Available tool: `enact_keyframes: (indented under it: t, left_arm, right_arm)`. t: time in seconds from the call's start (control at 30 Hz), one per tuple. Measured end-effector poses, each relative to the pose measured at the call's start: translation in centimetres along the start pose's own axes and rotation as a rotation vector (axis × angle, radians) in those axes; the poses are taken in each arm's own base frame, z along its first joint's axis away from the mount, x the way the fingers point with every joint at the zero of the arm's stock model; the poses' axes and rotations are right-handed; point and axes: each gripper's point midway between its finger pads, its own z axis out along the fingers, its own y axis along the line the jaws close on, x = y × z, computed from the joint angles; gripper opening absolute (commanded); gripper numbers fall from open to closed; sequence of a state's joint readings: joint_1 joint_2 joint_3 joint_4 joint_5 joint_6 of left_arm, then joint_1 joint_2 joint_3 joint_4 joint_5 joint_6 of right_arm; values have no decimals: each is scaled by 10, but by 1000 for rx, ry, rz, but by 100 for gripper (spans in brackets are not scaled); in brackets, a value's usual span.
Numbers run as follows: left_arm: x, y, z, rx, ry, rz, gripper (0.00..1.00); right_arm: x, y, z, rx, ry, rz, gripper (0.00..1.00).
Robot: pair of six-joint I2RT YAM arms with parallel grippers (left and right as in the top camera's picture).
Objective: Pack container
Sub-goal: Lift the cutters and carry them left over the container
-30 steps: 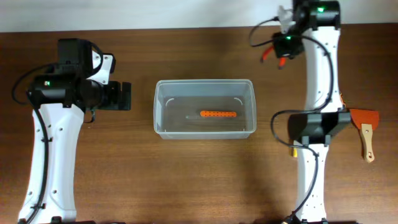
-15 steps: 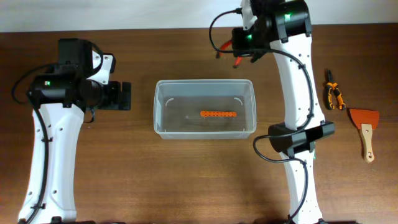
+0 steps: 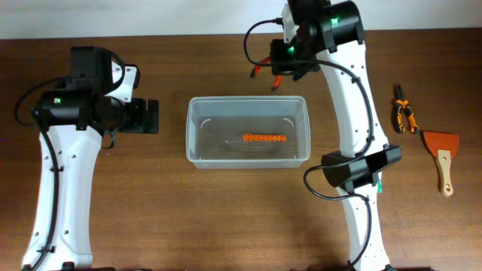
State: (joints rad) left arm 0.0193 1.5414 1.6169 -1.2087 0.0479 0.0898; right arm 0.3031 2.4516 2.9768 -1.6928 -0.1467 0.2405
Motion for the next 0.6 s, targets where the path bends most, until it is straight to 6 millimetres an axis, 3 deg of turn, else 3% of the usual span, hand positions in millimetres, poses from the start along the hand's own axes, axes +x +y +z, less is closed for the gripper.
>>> enact_keyframes:
  t: [0.13,0.33,0.43,0.5,0.53,0.6]
  left_arm:
    - [0,0,0,0,0,0,99]
    - [0,0,0,0,0,0,99]
    - [0,0,0,0,0,0,99]
    - [0,0,0,0,0,0,99]
    - [0,0,0,0,1,0,99]
    - [1,0,0,0,2,0,99]
  right_arm:
    - [-5,-7,-23,55,-61,-5,4]
    - [-8,-5,-102,74,-230,-18,4]
    - [-2,-3,-148,73,-320,-22,4]
    - [7,-6,-169,88,-346,-21,4]
    - [16,-9,-177,98,-340,-19,4]
    - [27,-12,-175,111,-301,-12,4]
